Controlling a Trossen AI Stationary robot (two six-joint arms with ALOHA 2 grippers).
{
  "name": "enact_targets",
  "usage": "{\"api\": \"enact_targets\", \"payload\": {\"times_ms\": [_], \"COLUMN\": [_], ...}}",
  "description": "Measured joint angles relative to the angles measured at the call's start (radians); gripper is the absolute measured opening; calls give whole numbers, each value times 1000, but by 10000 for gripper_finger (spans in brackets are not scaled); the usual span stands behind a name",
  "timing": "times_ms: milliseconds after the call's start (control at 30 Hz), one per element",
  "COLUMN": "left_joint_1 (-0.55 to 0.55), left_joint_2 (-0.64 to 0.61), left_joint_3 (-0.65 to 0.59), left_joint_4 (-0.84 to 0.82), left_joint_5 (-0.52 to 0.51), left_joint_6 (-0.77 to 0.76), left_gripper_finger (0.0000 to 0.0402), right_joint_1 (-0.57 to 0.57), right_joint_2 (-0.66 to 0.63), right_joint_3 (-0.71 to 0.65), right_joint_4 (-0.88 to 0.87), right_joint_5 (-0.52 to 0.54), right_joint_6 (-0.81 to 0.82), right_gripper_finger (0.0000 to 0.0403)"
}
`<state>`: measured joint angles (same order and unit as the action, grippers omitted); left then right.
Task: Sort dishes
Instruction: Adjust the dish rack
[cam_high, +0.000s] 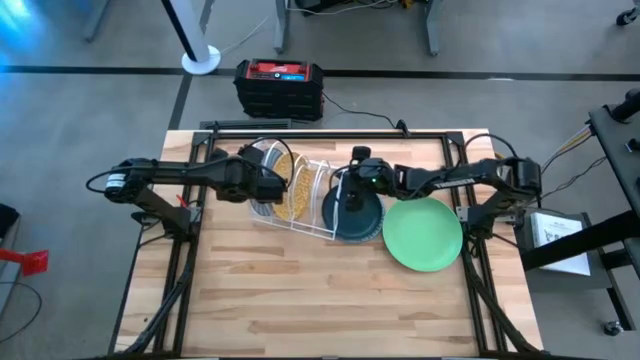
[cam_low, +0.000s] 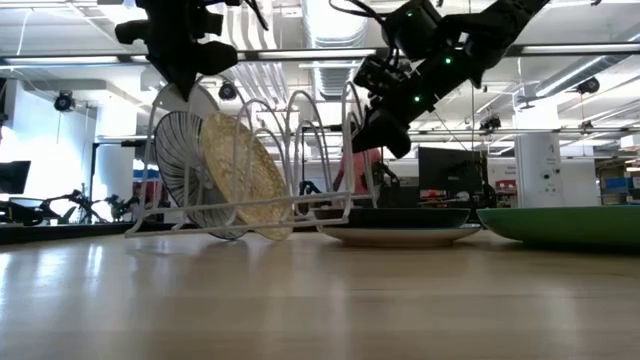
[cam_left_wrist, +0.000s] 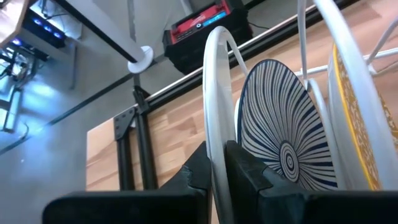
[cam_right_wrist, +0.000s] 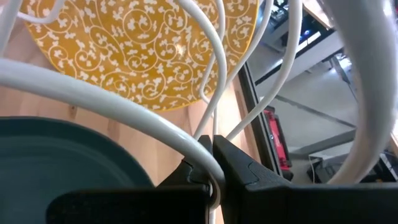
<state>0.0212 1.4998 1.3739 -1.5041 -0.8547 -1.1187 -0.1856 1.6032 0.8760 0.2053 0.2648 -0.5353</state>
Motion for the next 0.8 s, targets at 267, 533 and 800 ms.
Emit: {"api": "enact_targets", "payload": {"times_ms": [267,533,800], "left_joint_1": [1,3,11], "left_joint_2": [-1,-15,-19], "left_joint_3": [0,-1,-1], "left_joint_4": [-60,-85,-78], "left_joint_5": [-7,-7,-7], "left_joint_6": [-32,-53,-53], "left_gripper_finger": [18,18,17], "right_joint_1": [0,-9,-43], "right_joint_2": [61,106,113], "right_joint_3": [67,119,126], "right_joint_4": [-11,-16,-9], "right_joint_5": [-1,-11,-44], "right_joint_6": [-32,-60,-61], "right_gripper_finger": [0,0,0]}}
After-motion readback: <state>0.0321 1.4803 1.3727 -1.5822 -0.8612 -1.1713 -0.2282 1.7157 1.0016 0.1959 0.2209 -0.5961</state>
